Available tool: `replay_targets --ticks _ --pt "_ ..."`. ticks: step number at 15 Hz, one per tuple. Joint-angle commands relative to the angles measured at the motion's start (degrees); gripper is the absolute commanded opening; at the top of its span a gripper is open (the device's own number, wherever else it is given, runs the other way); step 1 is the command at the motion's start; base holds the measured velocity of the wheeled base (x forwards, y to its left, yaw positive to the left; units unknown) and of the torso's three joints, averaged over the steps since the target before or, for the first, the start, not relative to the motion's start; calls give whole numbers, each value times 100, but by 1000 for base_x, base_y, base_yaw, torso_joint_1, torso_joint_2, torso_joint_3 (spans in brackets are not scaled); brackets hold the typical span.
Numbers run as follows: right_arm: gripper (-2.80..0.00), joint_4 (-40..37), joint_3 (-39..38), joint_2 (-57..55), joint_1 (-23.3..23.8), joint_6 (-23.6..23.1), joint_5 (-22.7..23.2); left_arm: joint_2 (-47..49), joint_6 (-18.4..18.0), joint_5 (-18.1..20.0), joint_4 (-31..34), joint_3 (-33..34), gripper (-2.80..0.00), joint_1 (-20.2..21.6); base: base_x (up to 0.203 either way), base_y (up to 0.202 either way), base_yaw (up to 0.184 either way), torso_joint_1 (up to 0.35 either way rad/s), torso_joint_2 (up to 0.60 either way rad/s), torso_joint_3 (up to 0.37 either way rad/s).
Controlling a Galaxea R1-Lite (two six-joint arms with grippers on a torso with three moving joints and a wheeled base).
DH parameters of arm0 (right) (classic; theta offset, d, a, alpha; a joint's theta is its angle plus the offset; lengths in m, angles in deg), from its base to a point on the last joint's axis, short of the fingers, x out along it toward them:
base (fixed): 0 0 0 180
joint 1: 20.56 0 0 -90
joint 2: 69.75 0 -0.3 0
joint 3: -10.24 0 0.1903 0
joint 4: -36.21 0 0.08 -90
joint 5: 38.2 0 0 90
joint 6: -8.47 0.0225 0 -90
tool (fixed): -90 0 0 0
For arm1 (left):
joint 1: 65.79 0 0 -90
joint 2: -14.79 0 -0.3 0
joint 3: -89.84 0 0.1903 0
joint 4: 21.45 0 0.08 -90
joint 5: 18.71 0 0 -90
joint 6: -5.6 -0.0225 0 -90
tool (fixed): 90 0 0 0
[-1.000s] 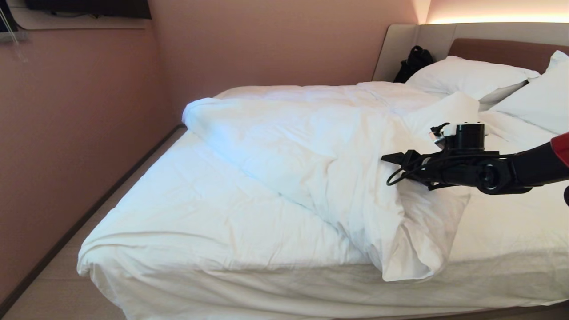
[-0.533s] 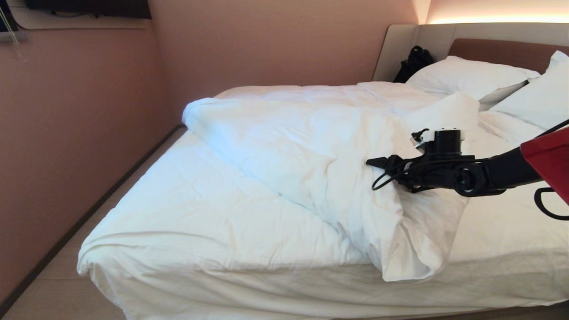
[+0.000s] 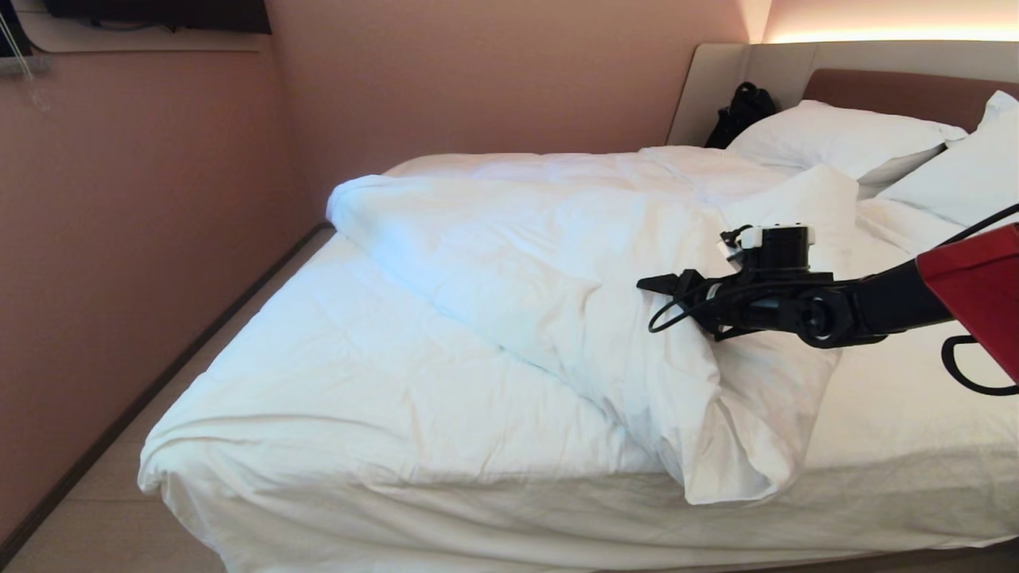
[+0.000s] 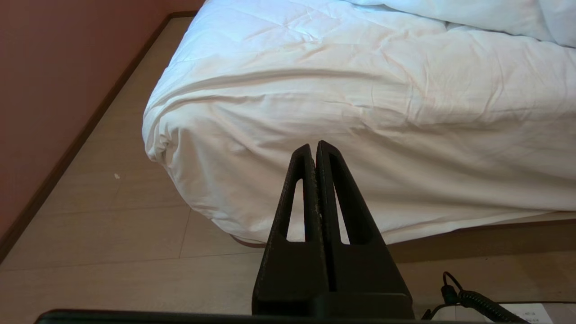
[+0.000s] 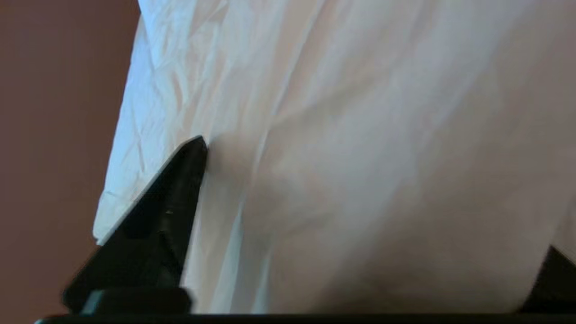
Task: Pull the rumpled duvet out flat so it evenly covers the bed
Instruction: Hold the folded corner of the quilt
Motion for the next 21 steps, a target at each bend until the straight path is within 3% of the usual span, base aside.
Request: replay_targets --ticks 1,16,21 --pt "-280 12 6 22 2 27 72 0 -1 5 1 0 -280 1 0 0 0 0 0 0" --pt "-280 -5 -199 474 -28 80 67 0 -1 5 1 0 -280 1 0 0 0 0 0 0" --pt "-280 3 -562 1136 -503 302 91 0 -1 5 1 0 -280 1 0 0 0 0 0 0"
